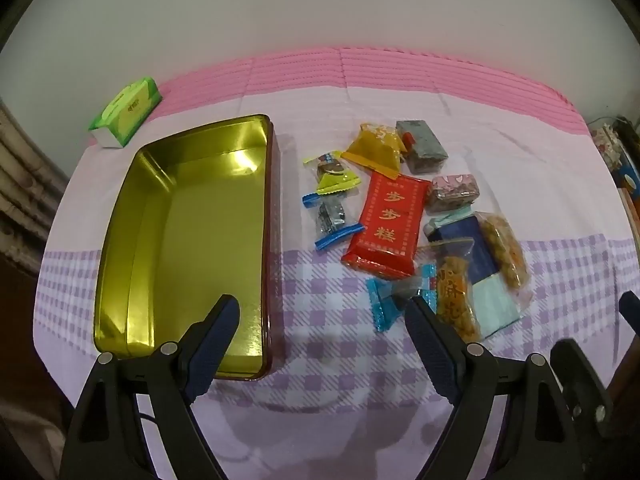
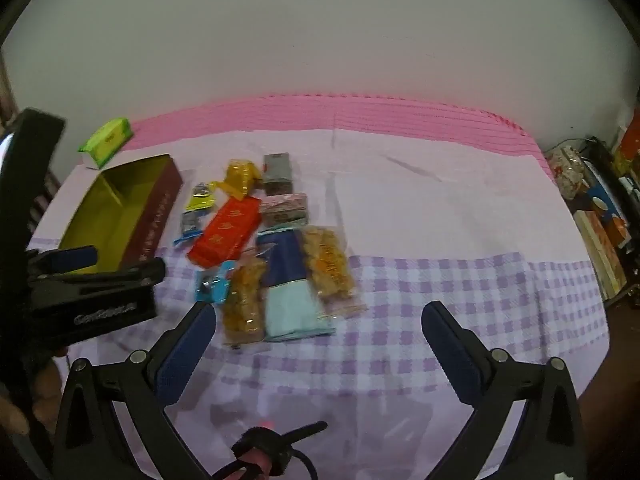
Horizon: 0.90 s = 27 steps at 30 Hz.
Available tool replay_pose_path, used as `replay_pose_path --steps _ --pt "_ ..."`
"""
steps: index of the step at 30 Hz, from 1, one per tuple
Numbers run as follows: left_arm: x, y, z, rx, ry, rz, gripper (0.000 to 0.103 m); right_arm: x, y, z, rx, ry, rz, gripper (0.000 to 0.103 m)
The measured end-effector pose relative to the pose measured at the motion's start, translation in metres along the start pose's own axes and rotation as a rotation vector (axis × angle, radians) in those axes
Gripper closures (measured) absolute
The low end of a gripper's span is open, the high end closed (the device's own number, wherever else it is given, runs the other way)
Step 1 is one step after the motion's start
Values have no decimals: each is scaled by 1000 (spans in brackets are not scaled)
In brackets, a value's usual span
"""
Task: Organize snacks
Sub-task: 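Move the right tool toward the clear fried-dough-twist bag while the left tool approaches the snacks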
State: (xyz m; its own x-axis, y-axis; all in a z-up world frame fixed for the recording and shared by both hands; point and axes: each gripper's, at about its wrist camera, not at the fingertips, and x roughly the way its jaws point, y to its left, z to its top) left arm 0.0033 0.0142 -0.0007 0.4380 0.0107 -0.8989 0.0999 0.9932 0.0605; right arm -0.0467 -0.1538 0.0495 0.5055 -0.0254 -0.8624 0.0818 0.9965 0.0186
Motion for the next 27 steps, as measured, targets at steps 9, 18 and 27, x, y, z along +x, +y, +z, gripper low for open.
replay_pose_path --steps 9,18,27 --pt "0 -1 2 -3 -6 28 18 20 0 10 -24 51 -9 1" --pt "-3 -3 1 -3 -14 34 18 34 -12 26 -24 65 19 1" --pt "0 -4 -2 -23 8 39 18 49 -23 31 -28 106 82 1"
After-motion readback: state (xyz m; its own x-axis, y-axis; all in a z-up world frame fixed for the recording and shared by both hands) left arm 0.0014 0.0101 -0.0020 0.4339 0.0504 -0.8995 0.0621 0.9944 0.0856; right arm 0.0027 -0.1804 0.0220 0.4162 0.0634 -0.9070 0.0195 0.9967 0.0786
